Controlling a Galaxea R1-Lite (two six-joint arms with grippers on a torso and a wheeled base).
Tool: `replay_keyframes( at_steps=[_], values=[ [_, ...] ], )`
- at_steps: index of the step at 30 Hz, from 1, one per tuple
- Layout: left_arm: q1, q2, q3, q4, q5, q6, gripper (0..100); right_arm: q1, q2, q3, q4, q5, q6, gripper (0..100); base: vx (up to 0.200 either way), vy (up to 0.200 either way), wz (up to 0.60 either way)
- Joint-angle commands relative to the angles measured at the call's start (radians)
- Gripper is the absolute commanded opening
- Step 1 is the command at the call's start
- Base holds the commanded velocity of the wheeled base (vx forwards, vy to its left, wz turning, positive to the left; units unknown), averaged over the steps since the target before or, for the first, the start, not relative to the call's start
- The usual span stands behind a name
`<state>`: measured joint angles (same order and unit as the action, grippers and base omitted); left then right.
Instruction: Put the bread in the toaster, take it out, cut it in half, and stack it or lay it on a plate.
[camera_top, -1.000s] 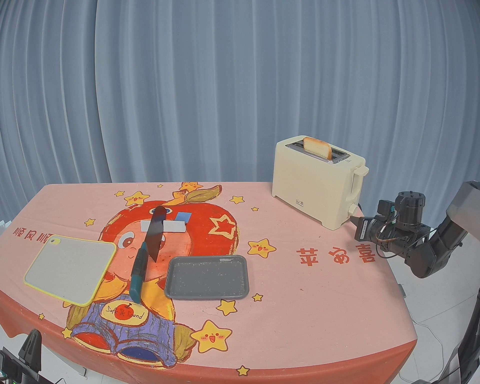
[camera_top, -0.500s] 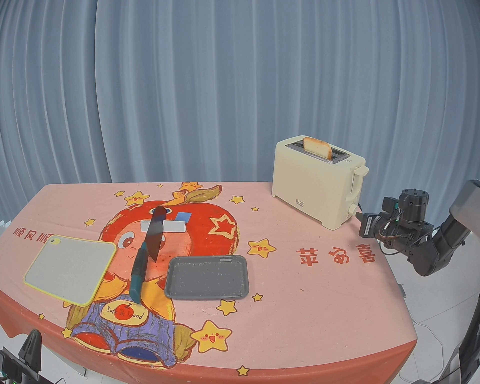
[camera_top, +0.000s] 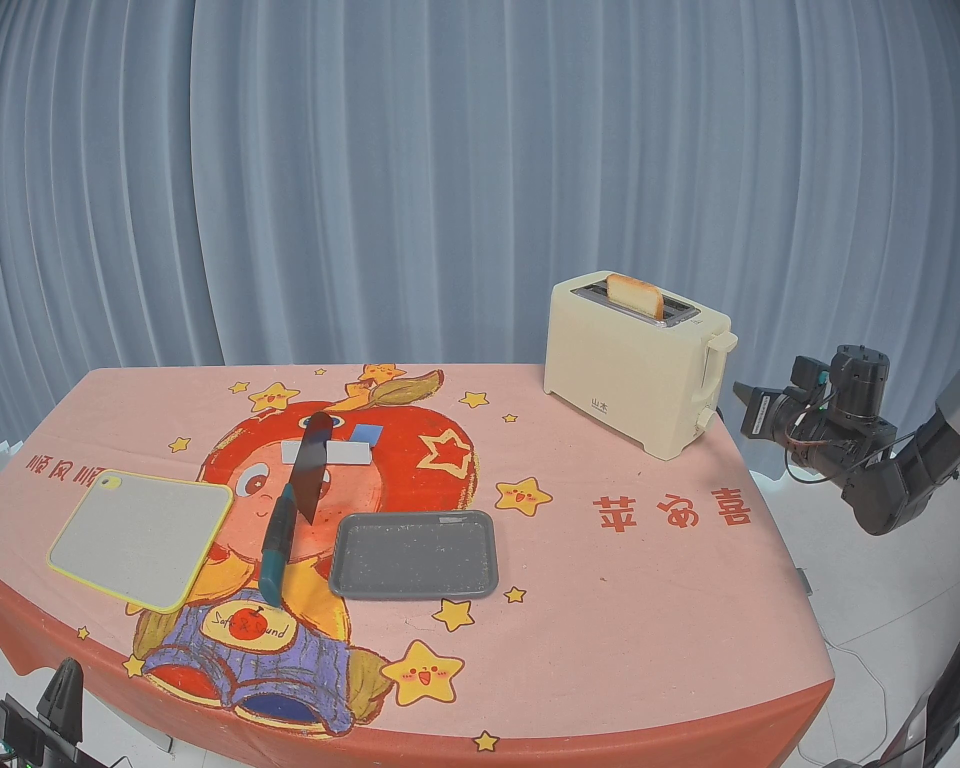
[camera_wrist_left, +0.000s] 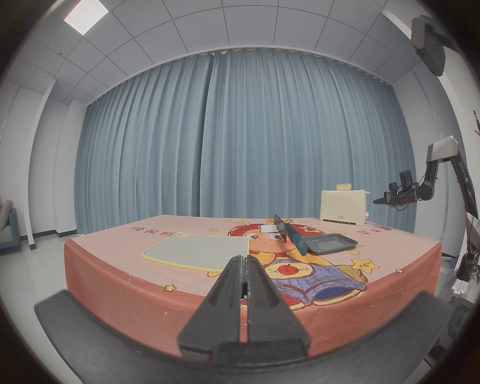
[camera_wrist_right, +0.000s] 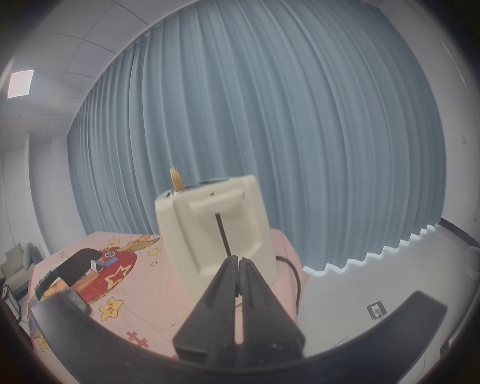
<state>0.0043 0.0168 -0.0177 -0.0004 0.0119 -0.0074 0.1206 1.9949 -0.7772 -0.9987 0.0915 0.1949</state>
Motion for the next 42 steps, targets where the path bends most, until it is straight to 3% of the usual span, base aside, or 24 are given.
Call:
replay_keyframes(
  at_steps=[1, 8, 15, 21, 23, 37, 42],
  values=[
    [0.000, 0.002, 0.018, -0.001, 0.002, 0.000, 0, -0.009, -0.068, 0.000, 0.000, 0.001, 0.000, 0, 0.000, 0.000, 0.00],
    [0.000, 0.002, 0.018, -0.001, 0.000, 0.000, 0, -0.006, -0.127, -0.010, -0.003, 0.013, 0.003, 0, 0.000, 0.000, 0.00],
    [0.000, 0.002, 0.018, 0.000, 0.000, 0.000, 0, 0.001, -0.077, -0.100, -0.026, 0.030, 0.003, 0, 0.000, 0.000, 0.00],
    [0.000, 0.002, 0.018, 0.000, 0.000, 0.000, 0, 0.005, 0.096, -0.123, -0.342, 0.027, 0.005, 0, 0.000, 0.000, 0.00],
    [0.000, 0.002, 0.018, -0.001, 0.002, 0.000, 0, 0.005, 0.130, -0.139, -0.377, 0.025, 0.001, 0, 0.000, 0.000, 0.00],
    [0.000, 0.002, 0.018, -0.001, 0.000, 0.000, 0, 0.016, 0.134, -0.089, -0.365, 0.025, 0.000, 0, 0.000, 0.000, 0.00],
    [0.000, 0.002, 0.018, -0.001, 0.000, 0.000, 0, 0.020, 0.142, -0.070, -0.351, 0.025, -0.022, 0, 0.000, 0.000, 0.00]
  ],
)
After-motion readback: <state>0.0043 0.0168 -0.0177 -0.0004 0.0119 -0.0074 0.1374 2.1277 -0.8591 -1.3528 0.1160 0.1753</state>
